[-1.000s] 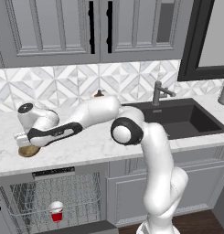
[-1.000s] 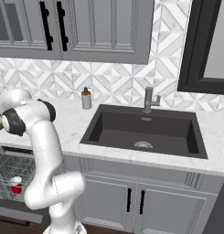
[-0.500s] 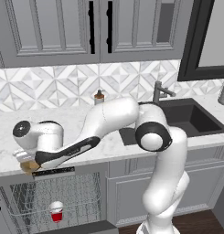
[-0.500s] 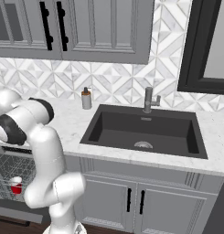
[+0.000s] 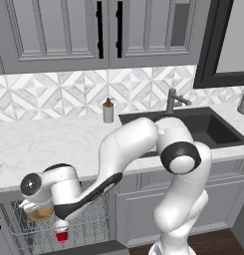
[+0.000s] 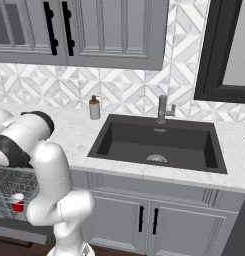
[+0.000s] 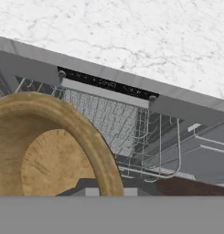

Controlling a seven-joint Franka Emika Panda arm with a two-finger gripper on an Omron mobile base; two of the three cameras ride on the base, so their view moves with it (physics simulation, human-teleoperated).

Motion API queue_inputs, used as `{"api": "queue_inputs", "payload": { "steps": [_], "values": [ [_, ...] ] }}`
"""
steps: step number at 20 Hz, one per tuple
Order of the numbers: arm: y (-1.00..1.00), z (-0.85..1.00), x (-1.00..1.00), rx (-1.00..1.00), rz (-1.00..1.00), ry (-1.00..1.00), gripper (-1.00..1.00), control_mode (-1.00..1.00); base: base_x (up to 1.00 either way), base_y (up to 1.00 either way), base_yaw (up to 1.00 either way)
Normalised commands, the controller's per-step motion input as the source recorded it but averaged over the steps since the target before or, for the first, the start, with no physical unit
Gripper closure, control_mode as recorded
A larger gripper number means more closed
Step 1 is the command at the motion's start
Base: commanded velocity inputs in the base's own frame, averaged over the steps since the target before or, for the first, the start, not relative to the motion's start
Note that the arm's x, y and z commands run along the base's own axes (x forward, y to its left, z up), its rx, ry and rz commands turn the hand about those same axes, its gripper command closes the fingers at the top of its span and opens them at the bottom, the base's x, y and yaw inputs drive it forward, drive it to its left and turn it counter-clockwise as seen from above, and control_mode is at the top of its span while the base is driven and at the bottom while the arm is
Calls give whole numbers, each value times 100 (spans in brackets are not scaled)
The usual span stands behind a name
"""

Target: Pick up the cup and bowl from the counter, place them in the dishwasher, and close the dishwasher door.

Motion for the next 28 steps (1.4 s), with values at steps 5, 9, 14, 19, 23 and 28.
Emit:
{"api": "queue_inputs", "payload": {
  "steps": [5, 9, 14, 19, 23, 28],
  "values": [
    [-59, -84, -3, 0, 0, 4, 100, -100, 0, 0, 0],
    [-52, -86, 0, 0, 0, 0, 100, -100, 0, 0, 0],
    [-36, -60, 18, 0, -3, 0, 100, -100, 0, 0, 0],
    [-26, -36, 42, 0, -17, 0, 100, -100, 0, 0, 0],
    [-2, -34, 20, 0, -24, 0, 100, -100, 0, 0, 0],
    [0, -20, 22, 0, -23, -3, 100, -100, 0, 0, 0]
  ]
}}
